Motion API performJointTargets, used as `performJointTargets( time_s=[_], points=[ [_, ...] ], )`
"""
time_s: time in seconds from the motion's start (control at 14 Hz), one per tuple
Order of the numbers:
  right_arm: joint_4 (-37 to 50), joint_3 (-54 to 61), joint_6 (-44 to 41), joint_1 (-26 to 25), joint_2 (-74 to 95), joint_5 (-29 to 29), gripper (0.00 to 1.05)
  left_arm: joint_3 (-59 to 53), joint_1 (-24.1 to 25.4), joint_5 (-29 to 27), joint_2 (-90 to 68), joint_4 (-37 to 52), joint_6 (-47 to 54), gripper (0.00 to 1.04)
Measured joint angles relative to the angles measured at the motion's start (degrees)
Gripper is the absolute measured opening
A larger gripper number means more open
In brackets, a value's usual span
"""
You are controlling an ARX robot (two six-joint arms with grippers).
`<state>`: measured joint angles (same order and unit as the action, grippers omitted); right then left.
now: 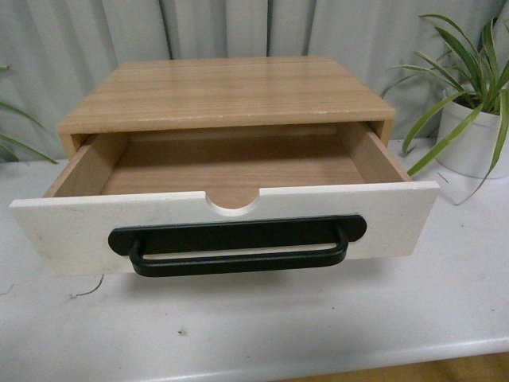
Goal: Close drawer sideways
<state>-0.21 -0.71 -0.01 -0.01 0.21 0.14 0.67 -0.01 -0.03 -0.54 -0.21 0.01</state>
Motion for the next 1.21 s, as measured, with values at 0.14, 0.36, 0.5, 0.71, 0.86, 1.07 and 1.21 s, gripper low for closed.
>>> performJointTargets(
  time_s=[0.14,0.36,0.5,0.71,0.86,1.07,1.21],
  points=[
    [0.0,0.0,0.0,0.0,0.0,0.0,0.98,0.0,0.0,0.0,0.0,0.0,0.0,0.98],
    [0.0,0.0,0.0,0.0,0.0,0.0,0.98,0.0,0.0,0.0,0.0,0.0,0.0,0.98],
    [0.0,0.0,0.0,0.0,0.0,0.0,0.98,0.0,0.0,0.0,0.0,0.0,0.0,0.98],
    [0.0,0.0,0.0,0.0,0.0,0.0,0.98,0.0,0.0,0.0,0.0,0.0,0.0,0.98],
    [-5.0,-4.0,8.3,8.6,10.4,14.5,0.98,0.0,0.9,7.4,-0.1,-1.2,-1.3,0.98],
    [-8.4,-15.2,1.8,17.8,31.9,4.8,0.98,1.3,-12.1,9.3,-6.9,-6.7,15.6,0.98],
    [-6.7,-17.9,-7.6,25.3,45.4,-1.2,0.98,0.9,-14.5,11.7,-17.1,-3.2,28.7,0.98]
  ],
)
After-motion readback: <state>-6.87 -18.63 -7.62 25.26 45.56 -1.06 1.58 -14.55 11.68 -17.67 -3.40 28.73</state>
